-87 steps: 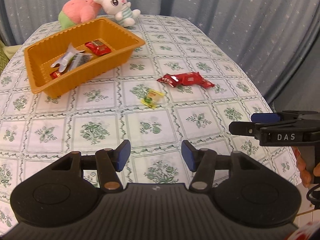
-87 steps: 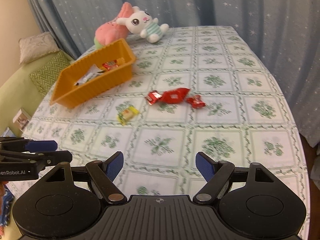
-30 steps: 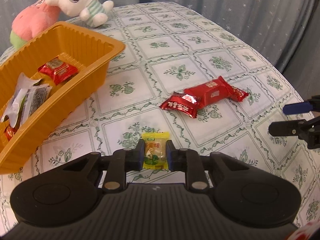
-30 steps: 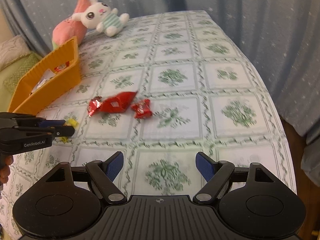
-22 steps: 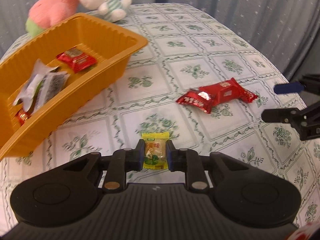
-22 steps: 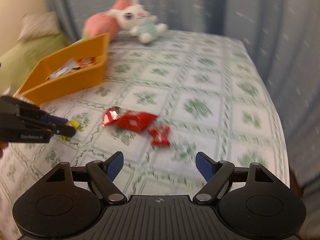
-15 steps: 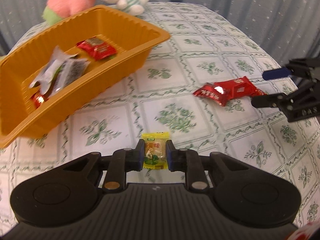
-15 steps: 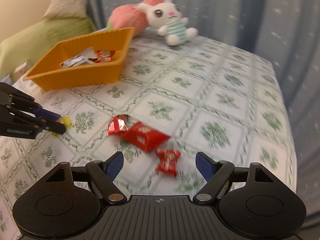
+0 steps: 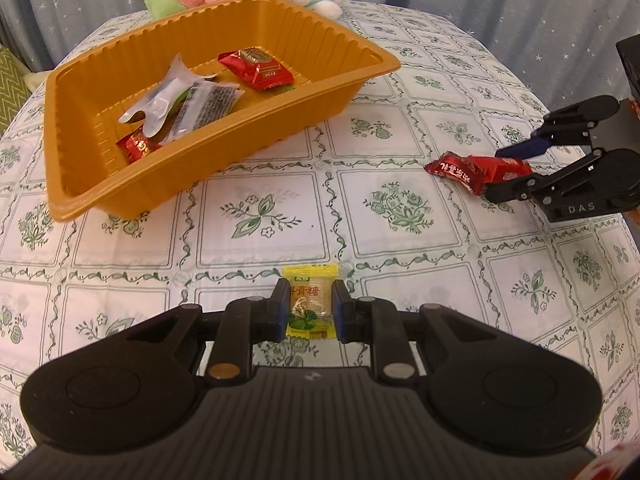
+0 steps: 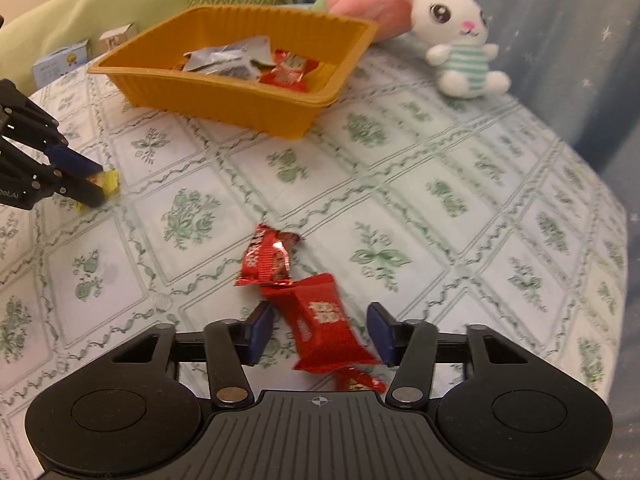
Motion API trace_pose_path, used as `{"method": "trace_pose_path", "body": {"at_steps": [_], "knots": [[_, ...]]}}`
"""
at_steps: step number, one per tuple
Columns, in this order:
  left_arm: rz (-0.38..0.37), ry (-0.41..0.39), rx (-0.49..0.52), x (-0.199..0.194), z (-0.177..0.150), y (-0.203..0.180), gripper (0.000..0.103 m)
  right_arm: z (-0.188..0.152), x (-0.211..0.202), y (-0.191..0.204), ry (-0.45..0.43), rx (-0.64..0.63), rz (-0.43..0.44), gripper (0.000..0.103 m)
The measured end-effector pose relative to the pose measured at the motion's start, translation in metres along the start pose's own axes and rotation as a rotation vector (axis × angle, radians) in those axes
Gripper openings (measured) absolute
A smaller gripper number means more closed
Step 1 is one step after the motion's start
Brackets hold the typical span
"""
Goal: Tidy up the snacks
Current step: 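Grasp the large red candy with the right tool while the left tool holds the yellow candy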
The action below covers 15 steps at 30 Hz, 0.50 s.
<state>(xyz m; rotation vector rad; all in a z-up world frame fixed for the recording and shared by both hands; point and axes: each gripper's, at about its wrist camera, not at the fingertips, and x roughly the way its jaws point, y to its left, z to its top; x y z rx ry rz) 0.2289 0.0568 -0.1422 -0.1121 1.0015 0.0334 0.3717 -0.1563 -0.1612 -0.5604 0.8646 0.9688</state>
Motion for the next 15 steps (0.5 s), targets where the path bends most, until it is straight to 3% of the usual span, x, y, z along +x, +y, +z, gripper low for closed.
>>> {"method": "trace_pose_path", "body": {"at_steps": [6,15], "knots": [[-0.006,0.000,0.002,0.000,0.000,0.001,0.020,-0.003,-0.007,0.010,0.018,0.050,0.005,0.029],[0.002,0.003,0.043,0.000,-0.002,-0.004,0.020,-0.020,-0.021,0.036,-0.006,0.182,-0.001,0.027]]}}
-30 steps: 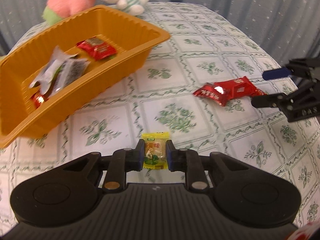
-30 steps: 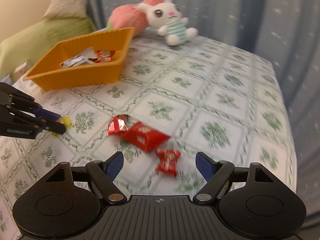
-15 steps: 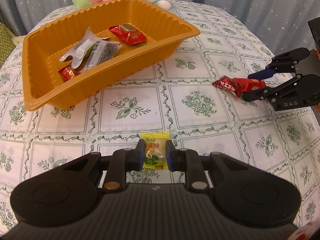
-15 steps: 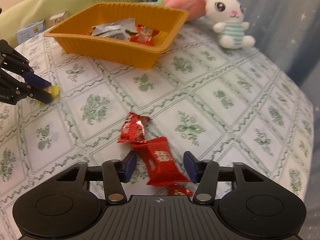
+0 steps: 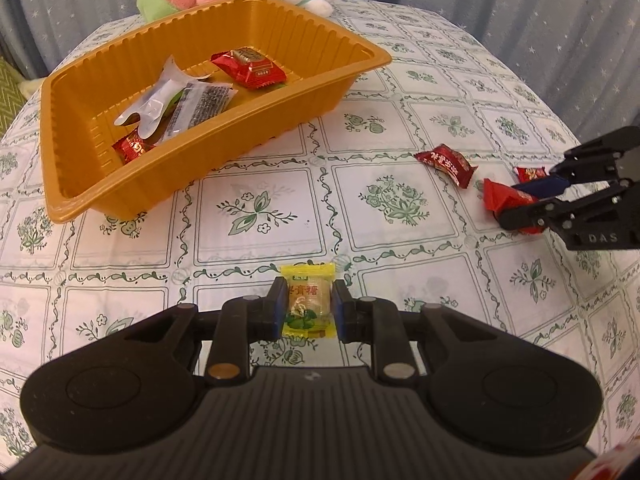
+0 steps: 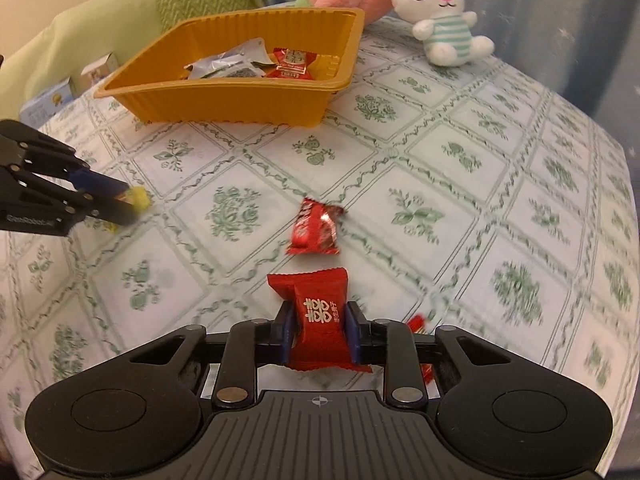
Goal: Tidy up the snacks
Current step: 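Grasp the large red candy with the right tool while the left tool holds the yellow candy, then carry the yellow candy and large red candy over the orange tray with both tools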
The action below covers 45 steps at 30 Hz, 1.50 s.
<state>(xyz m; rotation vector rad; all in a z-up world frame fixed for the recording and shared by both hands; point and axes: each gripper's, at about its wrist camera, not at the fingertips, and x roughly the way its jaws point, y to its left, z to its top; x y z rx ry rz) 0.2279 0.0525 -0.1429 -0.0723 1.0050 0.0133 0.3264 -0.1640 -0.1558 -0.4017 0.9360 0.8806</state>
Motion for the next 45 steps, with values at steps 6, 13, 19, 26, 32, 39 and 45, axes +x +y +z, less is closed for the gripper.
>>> {"method": "trace_pose_path", "body": {"at_steps": [6,13,19,26,32,39,45], "knots": [[0.003,0.008,0.020,-0.001,-0.003,-0.002,0.020,-0.011,-0.013,0.018,-0.025,0.098,0.004,0.027],[-0.014,0.005,0.013,-0.012,-0.013,-0.005,0.019,-0.015,-0.027,0.039,-0.058,0.164,0.033,0.026],[-0.021,-0.022,0.002,-0.032,-0.020,-0.005,0.019,-0.016,-0.037,0.057,-0.078,0.158,0.052,0.026],[-0.029,-0.070,-0.008,-0.062,-0.024,0.000,0.019,-0.009,-0.049,0.076,-0.109,0.141,0.059,0.026],[-0.032,-0.118,-0.020,-0.086,-0.020,0.012,0.019,0.009,-0.055,0.094,-0.141,0.127,0.069,0.026],[-0.027,-0.162,-0.031,-0.107,-0.008,0.037,0.019,0.043,-0.053,0.116,-0.184,0.113,0.087,0.026],[-0.010,-0.192,-0.035,-0.114,0.008,0.066,0.019,0.079,-0.043,0.130,-0.216,0.116,0.094,0.026]]}}
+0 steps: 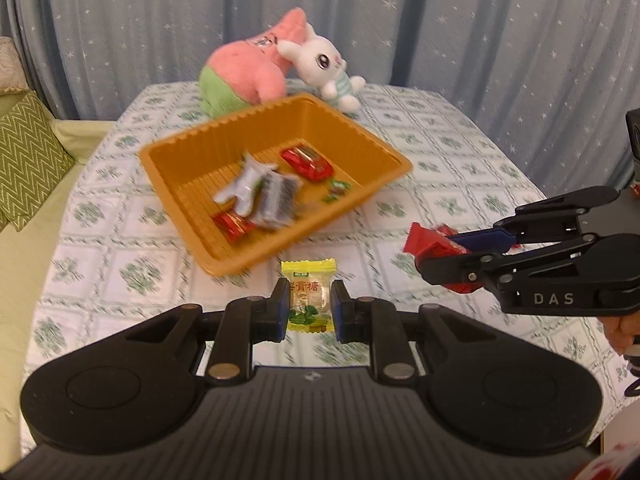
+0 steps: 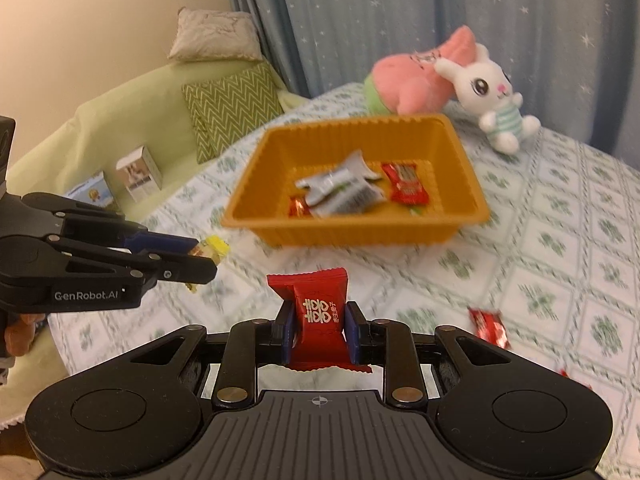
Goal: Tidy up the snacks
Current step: 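Carry the yellow candy and large red candy over the orange tray with both tools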
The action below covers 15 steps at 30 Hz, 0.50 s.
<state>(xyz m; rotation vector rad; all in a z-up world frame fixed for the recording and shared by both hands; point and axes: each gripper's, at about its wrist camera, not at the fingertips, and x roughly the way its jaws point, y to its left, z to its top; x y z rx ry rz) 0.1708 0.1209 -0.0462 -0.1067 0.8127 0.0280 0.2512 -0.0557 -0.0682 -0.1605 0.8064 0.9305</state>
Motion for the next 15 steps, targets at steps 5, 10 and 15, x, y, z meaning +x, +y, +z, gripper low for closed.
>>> {"method": "trace_pose_path", "body": {"at_steps": [5,10,15], "knots": [[0.013,-0.023,-0.003,0.005,0.020,0.026,0.019,0.029,0.022,0.009,-0.025,0.014,0.003,0.026],[0.015,-0.039,-0.009,0.018,0.041,0.051,0.019,0.058,0.047,0.007,-0.041,0.066,0.001,0.026],[0.021,-0.041,-0.020,0.037,0.061,0.072,0.019,0.083,0.073,0.001,-0.049,0.115,-0.013,0.026]]}}
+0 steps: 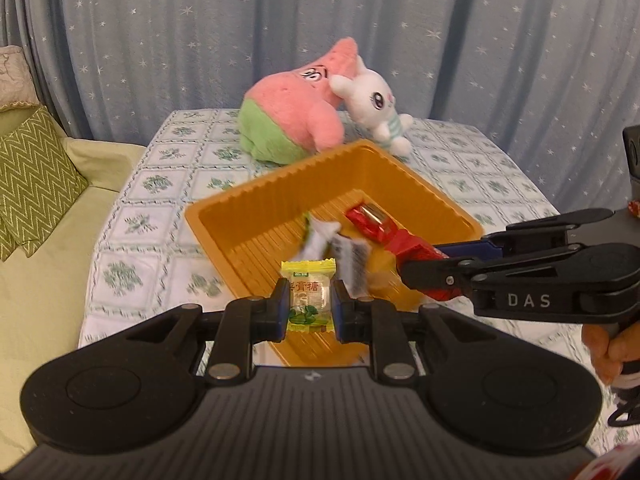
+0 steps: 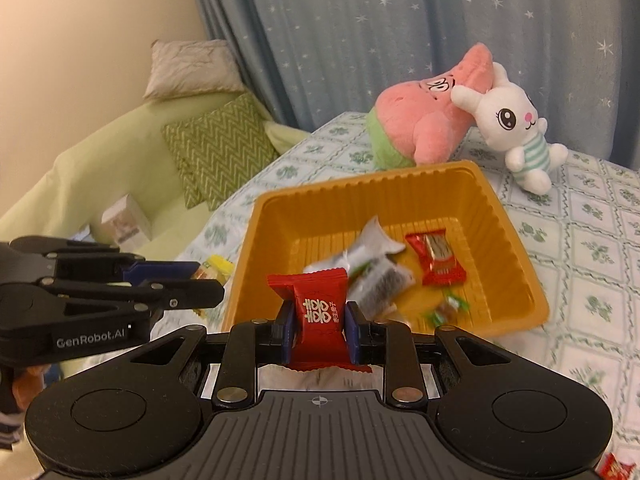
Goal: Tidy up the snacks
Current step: 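Carry the yellow candy and large red candy over the orange tray with both tools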
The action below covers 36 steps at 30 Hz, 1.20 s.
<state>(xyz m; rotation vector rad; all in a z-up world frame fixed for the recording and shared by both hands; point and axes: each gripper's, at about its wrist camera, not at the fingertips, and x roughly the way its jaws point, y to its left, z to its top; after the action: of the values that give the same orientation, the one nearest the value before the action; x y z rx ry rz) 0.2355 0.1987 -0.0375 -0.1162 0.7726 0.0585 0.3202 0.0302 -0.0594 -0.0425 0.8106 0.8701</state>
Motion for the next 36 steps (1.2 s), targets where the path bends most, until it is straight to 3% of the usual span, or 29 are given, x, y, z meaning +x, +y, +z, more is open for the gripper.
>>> {"method": "trace_pose_path", "body": {"at_steps": [18,36], "knots": [[0.007,0.061,-0.042,0.079,0.042,0.043,0.019,0.042,0.077,-0.021,0.029,0.126,-0.041,0.026],[-0.003,0.104,-0.045,0.113,0.049,0.049,0.020,0.050,0.096,-0.036,0.042,0.160,-0.060,0.026]]}}
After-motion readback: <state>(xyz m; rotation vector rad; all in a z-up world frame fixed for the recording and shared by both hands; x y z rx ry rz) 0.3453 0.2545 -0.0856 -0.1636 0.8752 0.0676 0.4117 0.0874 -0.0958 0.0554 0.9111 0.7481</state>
